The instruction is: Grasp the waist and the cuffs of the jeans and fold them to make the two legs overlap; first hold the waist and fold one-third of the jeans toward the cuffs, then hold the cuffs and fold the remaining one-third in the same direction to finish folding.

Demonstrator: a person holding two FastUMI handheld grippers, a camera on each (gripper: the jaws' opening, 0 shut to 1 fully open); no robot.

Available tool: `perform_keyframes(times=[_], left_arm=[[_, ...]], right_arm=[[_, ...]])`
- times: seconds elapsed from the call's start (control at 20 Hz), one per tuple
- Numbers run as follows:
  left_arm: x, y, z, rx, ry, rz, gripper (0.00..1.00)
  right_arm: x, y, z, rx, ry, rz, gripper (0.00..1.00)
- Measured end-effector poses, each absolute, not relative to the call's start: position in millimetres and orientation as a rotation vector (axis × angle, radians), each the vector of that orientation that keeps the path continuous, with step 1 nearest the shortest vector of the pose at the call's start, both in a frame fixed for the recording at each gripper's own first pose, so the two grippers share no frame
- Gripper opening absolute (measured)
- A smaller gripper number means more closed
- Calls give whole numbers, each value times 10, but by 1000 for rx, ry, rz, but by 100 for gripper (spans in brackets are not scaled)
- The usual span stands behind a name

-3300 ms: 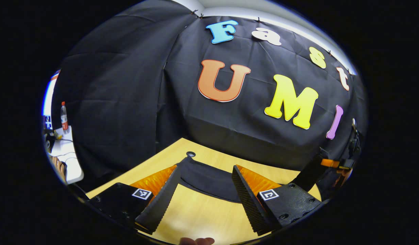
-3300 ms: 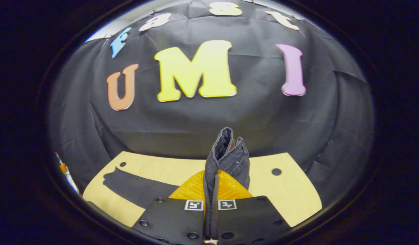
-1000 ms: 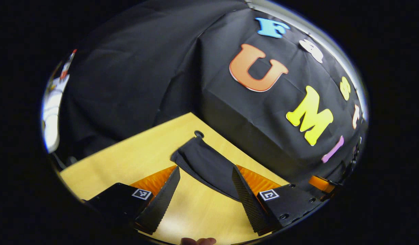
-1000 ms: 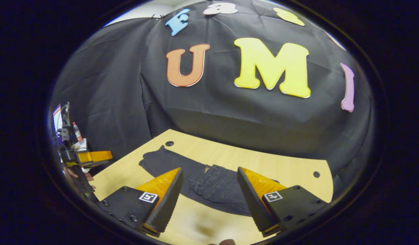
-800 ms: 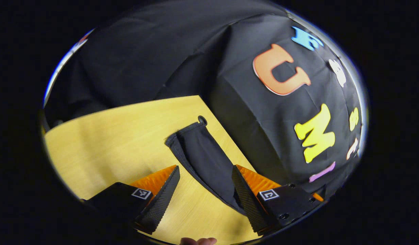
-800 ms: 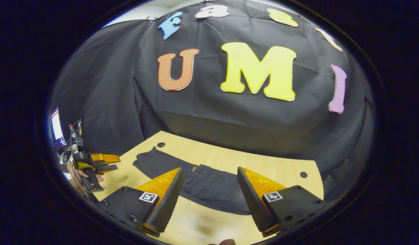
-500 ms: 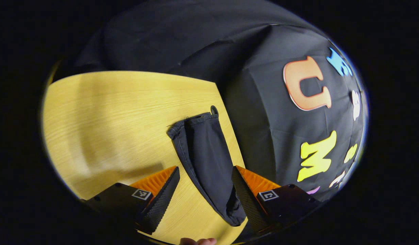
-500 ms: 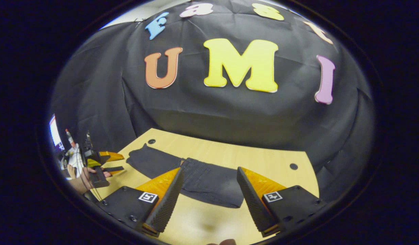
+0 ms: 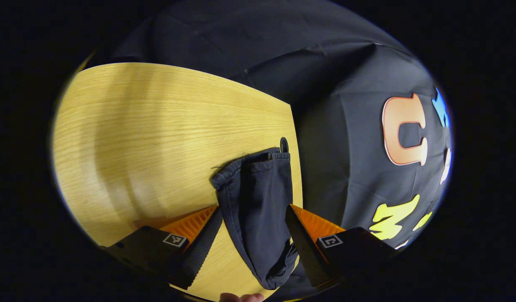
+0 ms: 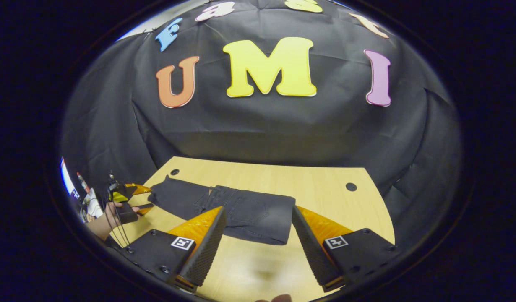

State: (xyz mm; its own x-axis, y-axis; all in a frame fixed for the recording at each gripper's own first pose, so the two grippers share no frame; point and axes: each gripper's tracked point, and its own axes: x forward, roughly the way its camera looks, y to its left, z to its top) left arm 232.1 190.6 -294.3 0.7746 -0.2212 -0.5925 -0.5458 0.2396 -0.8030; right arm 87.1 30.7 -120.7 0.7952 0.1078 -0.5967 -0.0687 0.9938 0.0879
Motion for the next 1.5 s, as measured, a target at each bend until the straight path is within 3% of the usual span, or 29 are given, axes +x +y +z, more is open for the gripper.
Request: perform_keyframes(times=[0.3,0.45,0.5,0.55,0.6,0.65,0.7,0.9,1.15,1.5], left_arm=[[2575,1896,-2961,-1358,668,254,95],[2599,1862,-3051,-1373,662,263,83],[2604,1872,-3082,-1374,665,271,84],[2605,1855,-3118,-1373,668,279,77],[2585,1867,-3156,-1365,674,288,41],[2571,1876,-3183,-1355,678,295,46],[2568,1878,-3207,-1343,686,298,33],[2621,1826,-3065,-1322,659,251,15],[2707,1720,-2632,-1198,597,164,8],[2767,1331,-1941,-1006,528,24,7]], right_arm=[[858,190,-1278,82,664,43,94],[812,52,-1324,95,677,9,96],[787,25,-1333,100,680,1,94],[766,3,-1342,102,682,-6,96],[739,-20,-1361,103,686,-12,96],[711,-33,-1371,106,689,-17,96],[683,-45,-1386,110,691,-23,96],[562,-112,-1386,91,682,-43,94],[427,-178,-1337,110,667,-54,96],[183,-418,-1181,112,623,-79,96]])
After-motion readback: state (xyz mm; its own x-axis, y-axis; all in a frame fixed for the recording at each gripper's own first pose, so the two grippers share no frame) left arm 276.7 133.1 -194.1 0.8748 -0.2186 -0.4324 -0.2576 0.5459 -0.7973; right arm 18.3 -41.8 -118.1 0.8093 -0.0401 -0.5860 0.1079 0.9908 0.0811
